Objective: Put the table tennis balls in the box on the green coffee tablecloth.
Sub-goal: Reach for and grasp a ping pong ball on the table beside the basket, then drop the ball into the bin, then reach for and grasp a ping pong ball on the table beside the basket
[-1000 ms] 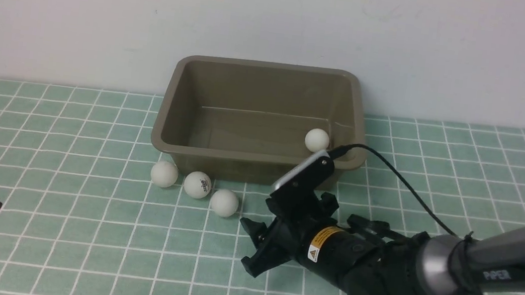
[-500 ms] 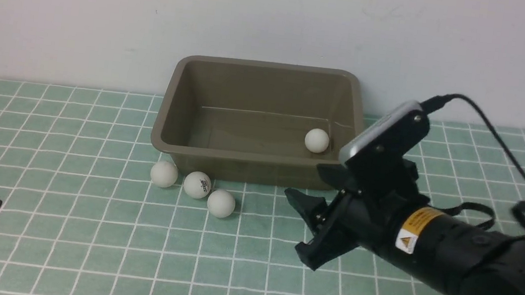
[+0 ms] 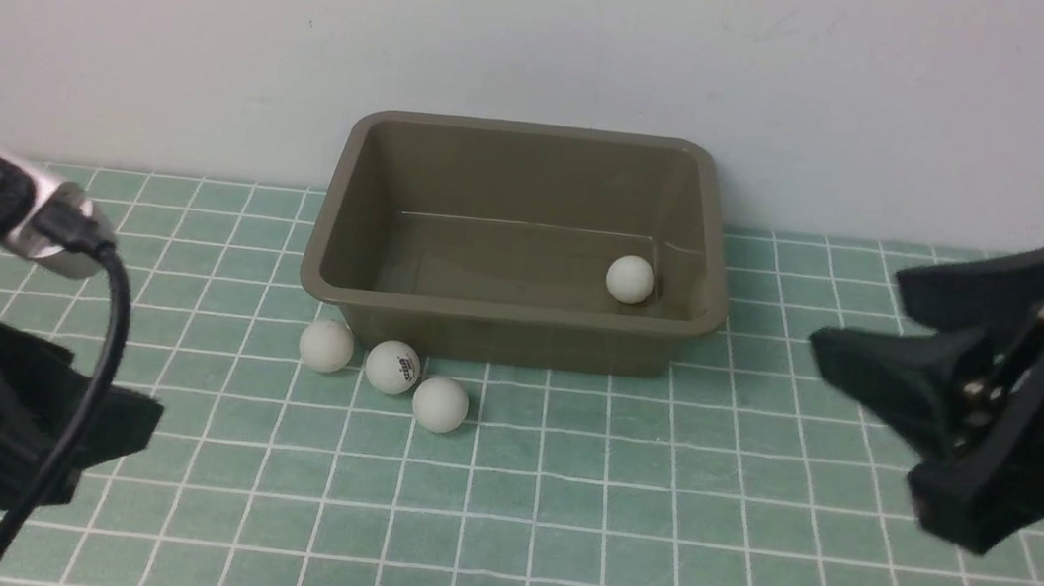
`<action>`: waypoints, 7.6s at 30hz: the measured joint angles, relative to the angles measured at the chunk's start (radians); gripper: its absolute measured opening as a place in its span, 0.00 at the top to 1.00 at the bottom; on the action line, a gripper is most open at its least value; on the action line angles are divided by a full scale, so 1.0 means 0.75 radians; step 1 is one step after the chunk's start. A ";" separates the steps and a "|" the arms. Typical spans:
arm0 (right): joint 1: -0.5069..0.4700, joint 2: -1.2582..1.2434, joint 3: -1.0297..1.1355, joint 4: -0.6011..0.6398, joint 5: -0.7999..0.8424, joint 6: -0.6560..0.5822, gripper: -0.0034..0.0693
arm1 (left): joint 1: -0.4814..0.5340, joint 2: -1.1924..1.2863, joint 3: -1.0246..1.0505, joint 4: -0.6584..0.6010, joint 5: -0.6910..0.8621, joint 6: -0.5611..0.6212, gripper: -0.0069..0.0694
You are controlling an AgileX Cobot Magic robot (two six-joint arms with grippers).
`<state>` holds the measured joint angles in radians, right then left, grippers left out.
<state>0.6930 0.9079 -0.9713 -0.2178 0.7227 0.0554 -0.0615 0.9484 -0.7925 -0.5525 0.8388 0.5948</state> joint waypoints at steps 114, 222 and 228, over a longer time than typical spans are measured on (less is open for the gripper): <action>0.000 -0.057 -0.025 -0.339 0.074 0.230 0.42 | -0.584 1.303 -0.320 -1.558 -0.891 1.893 0.24; 0.000 -0.057 -0.025 -0.373 -0.001 0.247 0.42 | -0.240 0.807 -0.265 0.267 -0.471 0.028 0.42; 0.000 -0.057 -0.025 -0.385 -0.001 0.247 0.42 | -0.240 0.918 -0.265 0.182 -0.596 0.027 0.32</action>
<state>0.6930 0.8649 -0.9899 -0.5066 0.7219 0.2405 -0.2415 1.6367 -0.9909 -0.4163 0.3920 0.6149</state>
